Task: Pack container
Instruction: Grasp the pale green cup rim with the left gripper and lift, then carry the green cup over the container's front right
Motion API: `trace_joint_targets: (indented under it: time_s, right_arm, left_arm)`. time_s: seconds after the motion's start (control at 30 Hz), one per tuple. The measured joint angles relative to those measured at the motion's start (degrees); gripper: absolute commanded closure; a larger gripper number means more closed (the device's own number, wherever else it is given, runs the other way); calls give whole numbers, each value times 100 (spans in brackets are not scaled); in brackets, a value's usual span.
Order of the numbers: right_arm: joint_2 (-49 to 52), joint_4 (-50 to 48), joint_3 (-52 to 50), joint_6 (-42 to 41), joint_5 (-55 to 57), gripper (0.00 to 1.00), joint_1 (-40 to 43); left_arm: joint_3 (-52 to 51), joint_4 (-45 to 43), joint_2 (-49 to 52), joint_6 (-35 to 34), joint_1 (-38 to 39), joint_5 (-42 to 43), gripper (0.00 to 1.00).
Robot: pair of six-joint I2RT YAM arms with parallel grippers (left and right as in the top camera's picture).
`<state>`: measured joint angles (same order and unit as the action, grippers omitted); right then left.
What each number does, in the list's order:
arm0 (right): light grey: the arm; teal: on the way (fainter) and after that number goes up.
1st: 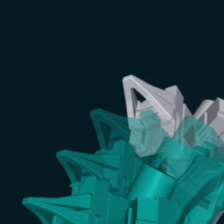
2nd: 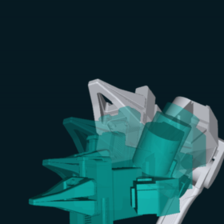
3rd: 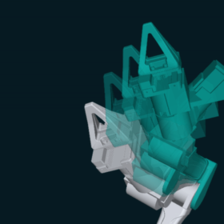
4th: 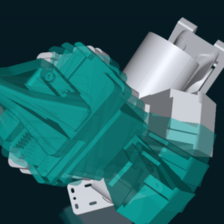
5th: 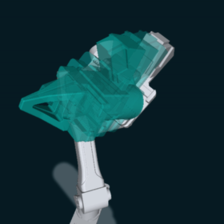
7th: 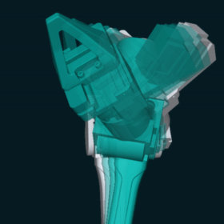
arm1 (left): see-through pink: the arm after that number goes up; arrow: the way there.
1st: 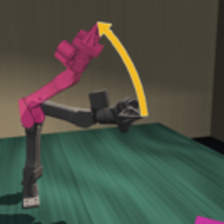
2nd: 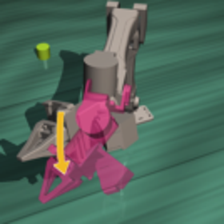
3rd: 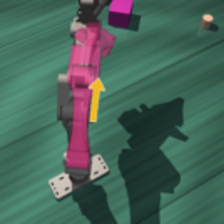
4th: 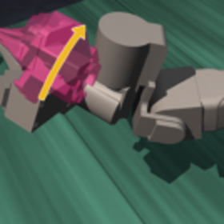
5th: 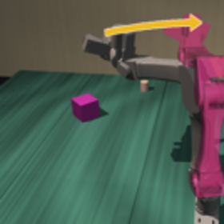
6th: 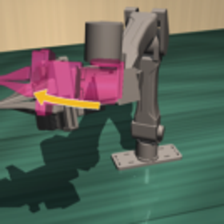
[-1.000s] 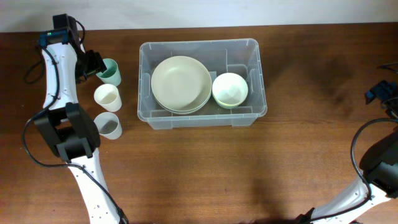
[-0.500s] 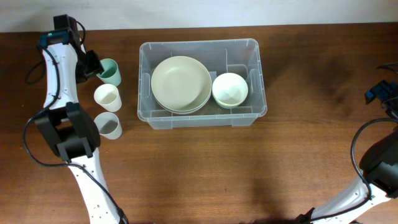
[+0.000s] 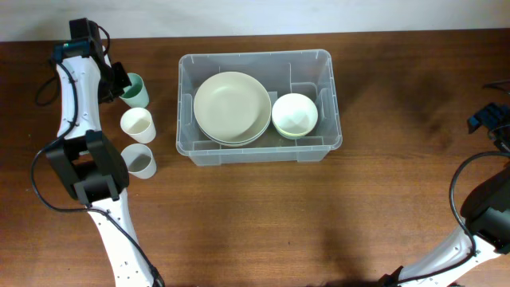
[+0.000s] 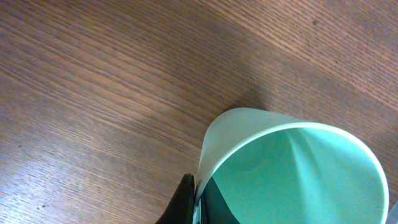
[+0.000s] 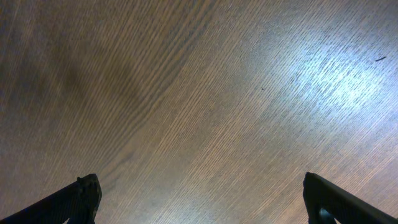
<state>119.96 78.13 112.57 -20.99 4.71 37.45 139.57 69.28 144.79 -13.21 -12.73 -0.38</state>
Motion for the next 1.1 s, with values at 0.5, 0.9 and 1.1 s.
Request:
trace_joint_targets:
  time_s: [0.5,0.9,1.1]
  right_arm:
    - [0,0,0,0,0,1,0]
    - [0,0,0,0,0,1,0]
    - [0,0,0,2,-2,1,0]
  left_arm:
    - [3198,1279,46,-7,-358,522,99]
    - [3958,2723,-337,424,866,1974,99]
    - [3956,2723,-337,813,1873,2210,99]
